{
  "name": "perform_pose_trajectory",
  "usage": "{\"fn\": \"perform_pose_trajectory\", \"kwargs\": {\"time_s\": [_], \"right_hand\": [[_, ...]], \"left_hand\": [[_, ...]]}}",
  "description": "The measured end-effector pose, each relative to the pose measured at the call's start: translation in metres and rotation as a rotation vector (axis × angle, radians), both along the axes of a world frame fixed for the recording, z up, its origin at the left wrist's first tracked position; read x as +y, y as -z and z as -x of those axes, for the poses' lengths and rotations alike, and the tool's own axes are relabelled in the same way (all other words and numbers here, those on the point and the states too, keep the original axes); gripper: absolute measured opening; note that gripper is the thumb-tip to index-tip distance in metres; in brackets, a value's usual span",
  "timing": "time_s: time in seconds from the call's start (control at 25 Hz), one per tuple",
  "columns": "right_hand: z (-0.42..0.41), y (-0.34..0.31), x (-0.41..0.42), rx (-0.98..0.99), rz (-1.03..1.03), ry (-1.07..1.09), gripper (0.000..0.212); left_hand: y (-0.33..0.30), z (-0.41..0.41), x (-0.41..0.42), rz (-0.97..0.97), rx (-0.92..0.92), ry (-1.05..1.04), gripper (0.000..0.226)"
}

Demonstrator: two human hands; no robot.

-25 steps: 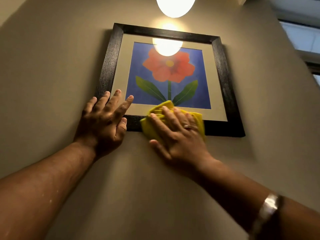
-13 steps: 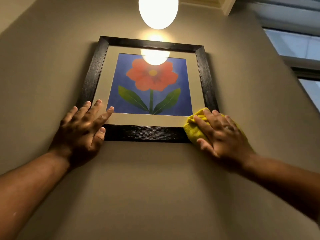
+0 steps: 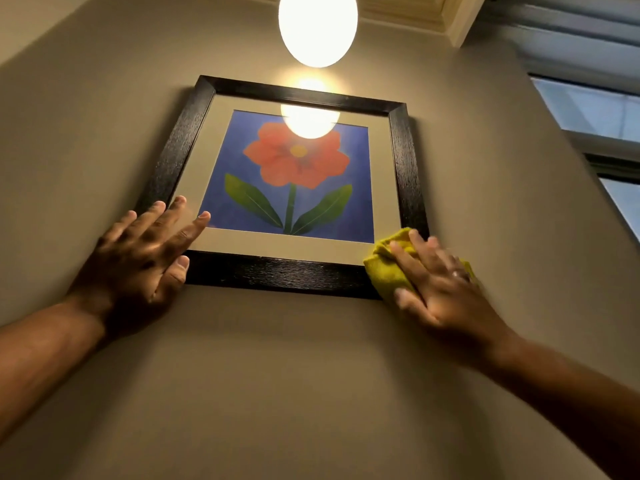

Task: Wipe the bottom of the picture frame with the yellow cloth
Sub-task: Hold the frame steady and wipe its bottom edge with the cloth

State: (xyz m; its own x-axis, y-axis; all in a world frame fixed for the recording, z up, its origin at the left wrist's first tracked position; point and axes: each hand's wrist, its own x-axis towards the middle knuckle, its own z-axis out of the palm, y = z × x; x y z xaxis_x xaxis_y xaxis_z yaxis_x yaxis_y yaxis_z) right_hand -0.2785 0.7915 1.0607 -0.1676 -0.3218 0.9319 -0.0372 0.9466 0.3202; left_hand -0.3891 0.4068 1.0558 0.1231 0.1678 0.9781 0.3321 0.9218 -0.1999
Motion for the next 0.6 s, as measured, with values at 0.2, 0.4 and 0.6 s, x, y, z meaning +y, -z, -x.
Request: {"fn": "perform_pose_trajectory", "kwargs": {"time_s": [0.2,0.4,0.6], "right_hand": [[-0.017,-0.172,-0.041,-0.024,0.247,0.026,0.055],[-0.010,-0.082,-0.020,-0.018,0.185,-0.010,0.060],[-0.013,-0.024,-0.011,-0.038,0.089,0.045,0.067]], "left_hand": [[0.000,0.011,-0.003,-0.013,0.018,0.015,0.065],[-0.002,0.006,-0.002,-0.011,-0.004,0.017,0.065],[0.002,-0.003,0.001,0.000,-0.064,0.035,0.070]]}}
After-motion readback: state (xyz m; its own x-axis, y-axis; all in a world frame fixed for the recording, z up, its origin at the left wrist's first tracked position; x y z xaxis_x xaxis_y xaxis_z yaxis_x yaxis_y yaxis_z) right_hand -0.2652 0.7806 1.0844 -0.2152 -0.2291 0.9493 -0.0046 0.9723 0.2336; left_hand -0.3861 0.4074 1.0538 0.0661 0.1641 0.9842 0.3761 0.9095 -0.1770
